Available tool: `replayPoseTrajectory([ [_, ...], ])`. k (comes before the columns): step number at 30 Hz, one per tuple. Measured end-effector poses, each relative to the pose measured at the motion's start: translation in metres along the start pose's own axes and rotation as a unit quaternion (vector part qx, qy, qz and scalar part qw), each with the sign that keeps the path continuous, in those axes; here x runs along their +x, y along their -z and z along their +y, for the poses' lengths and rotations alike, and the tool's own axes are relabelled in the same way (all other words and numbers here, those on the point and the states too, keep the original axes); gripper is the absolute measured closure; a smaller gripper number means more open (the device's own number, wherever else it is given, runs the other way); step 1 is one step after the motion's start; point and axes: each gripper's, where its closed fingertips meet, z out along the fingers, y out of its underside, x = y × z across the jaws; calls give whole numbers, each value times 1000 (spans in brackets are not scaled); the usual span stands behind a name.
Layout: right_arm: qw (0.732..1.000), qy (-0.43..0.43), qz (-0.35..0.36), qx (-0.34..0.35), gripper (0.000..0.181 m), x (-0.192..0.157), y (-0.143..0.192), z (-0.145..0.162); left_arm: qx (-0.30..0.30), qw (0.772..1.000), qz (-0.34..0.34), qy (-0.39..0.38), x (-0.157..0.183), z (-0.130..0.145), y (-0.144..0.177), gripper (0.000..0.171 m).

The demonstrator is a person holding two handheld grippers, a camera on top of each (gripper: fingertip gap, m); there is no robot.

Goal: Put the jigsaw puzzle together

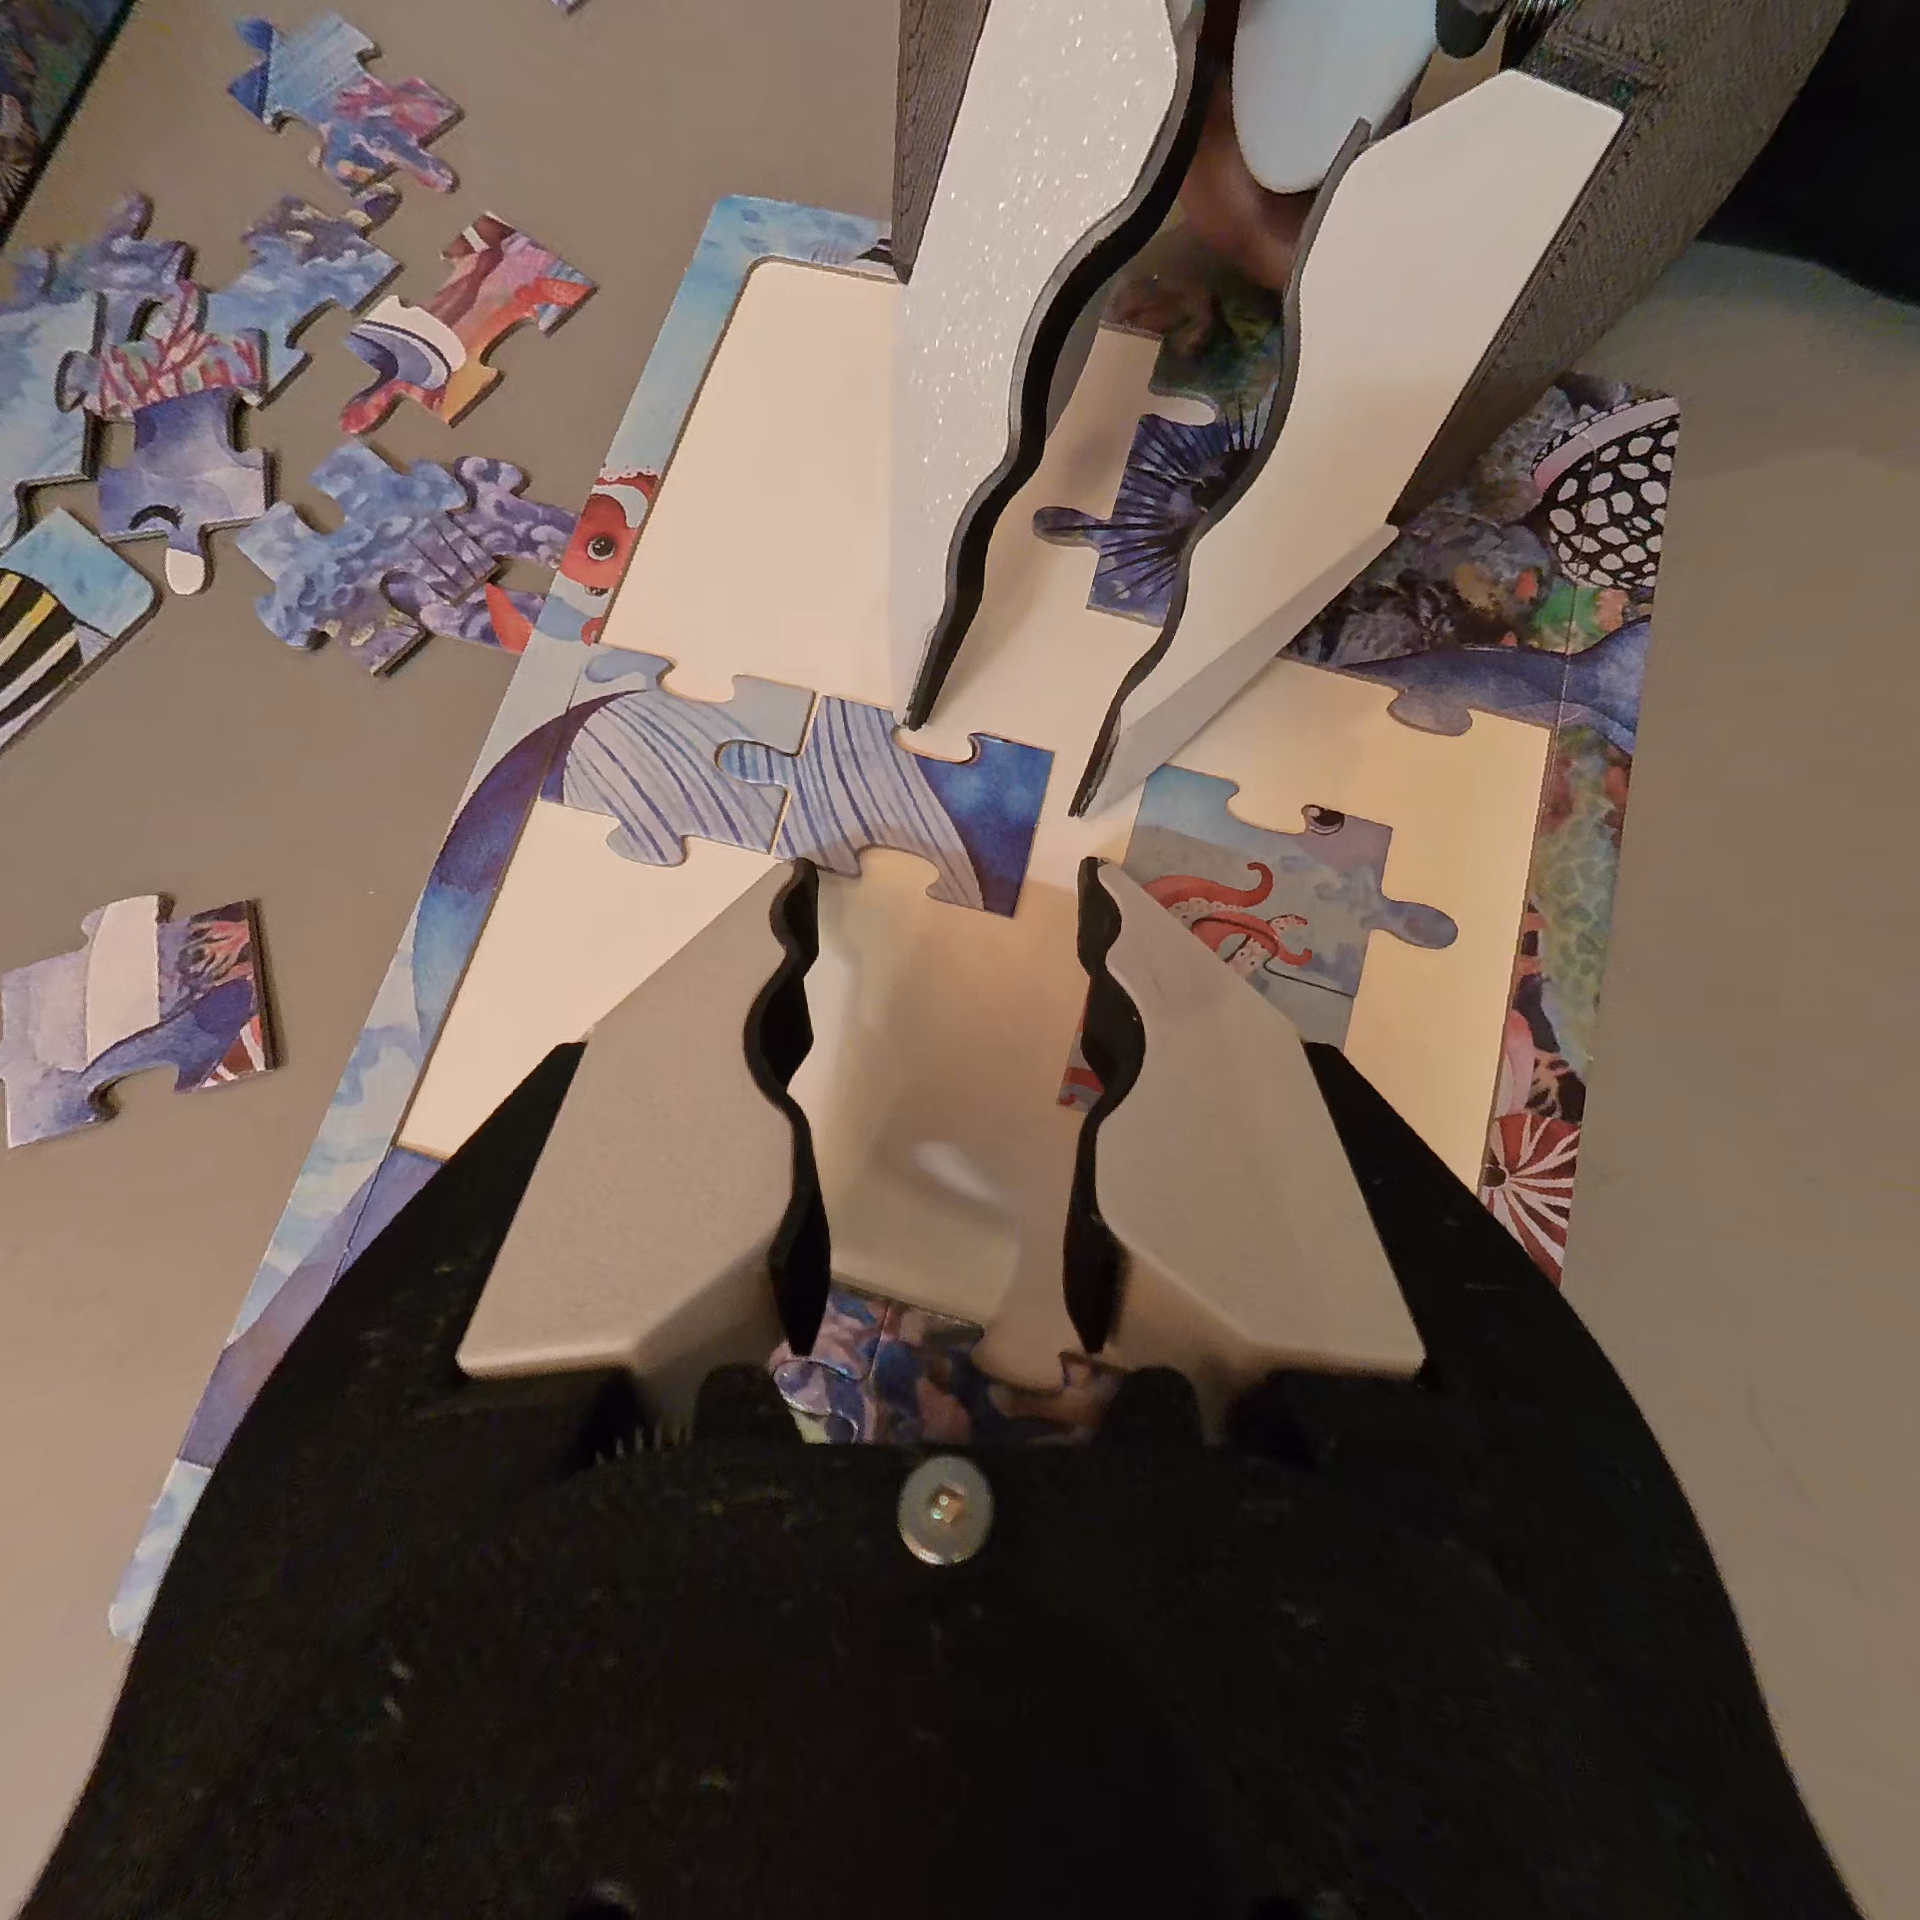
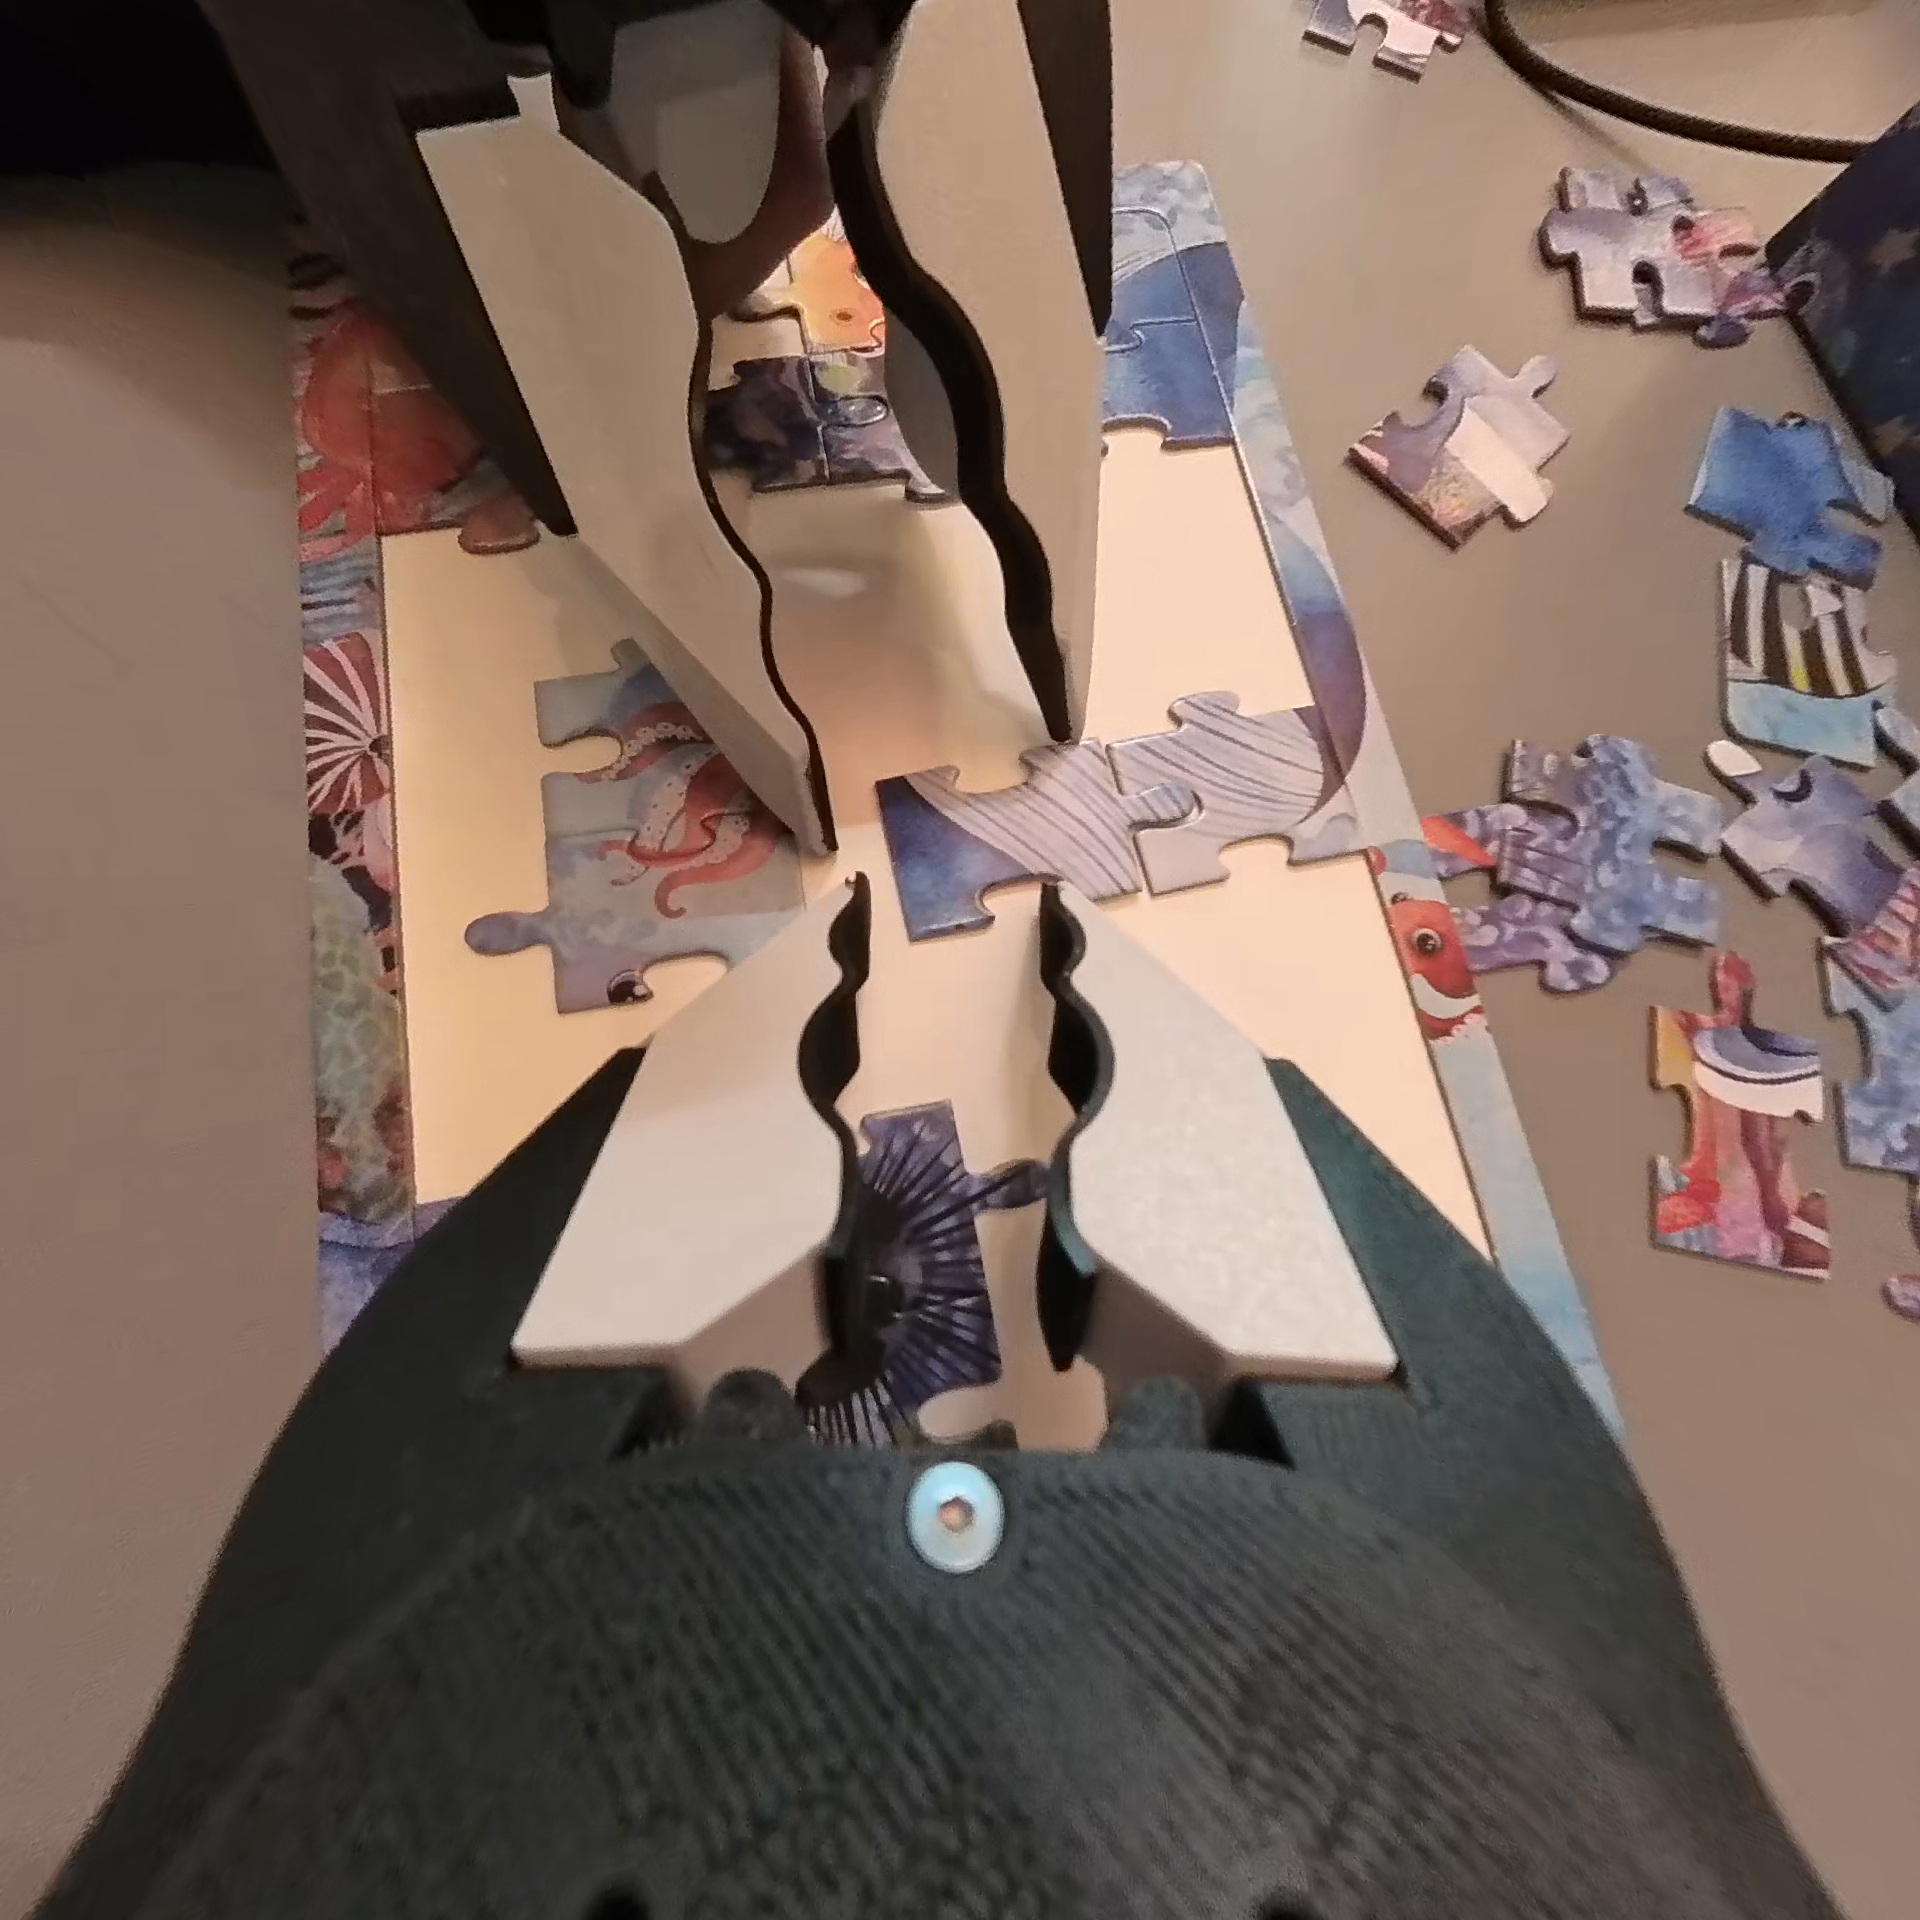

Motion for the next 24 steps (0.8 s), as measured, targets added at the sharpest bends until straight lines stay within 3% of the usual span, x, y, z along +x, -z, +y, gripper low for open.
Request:
replayPoseTrajectory([
  [24,1000,0,9,-2,154,3,0,0,1,1000,-4,0,-1,-1,-1,122],
])
